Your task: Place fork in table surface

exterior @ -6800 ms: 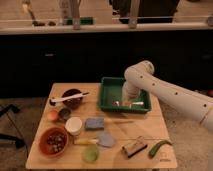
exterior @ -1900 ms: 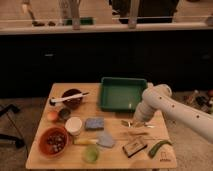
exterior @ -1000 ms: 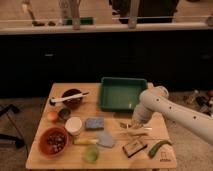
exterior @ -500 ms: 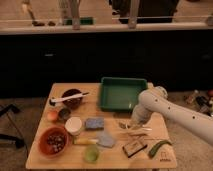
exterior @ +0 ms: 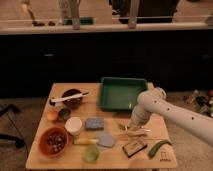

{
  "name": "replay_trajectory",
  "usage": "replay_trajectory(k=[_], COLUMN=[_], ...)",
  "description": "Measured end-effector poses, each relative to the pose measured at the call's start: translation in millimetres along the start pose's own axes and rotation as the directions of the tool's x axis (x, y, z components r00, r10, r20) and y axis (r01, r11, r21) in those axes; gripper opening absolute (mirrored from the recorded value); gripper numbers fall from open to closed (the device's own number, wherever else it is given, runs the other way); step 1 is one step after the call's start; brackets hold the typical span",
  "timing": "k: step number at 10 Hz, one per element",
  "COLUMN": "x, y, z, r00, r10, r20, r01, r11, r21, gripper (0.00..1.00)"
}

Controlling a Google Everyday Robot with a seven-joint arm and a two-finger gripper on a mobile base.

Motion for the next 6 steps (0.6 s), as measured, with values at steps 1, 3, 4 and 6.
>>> replay_trajectory(k=[1,3,4,6], x=[-1.0,-1.0,-0.6,-2.4], y=[0.8,1.8,1.8,4.1], z=[0.0,-0.6,-1.5,3.1], r00=[1.0,1.0,1.0,1.0], r10=[0.0,0.001,0.003,0.004], r20=[0.0,-0.001,-0.001,-0.002], r01=[0.0,-0.001,-0.003,-0.004], r11=[1.0,1.0,1.0,1.0], r21=[0.0,0.001,0.001,0.001], gripper=[0.41,0.46,0.47,0.46])
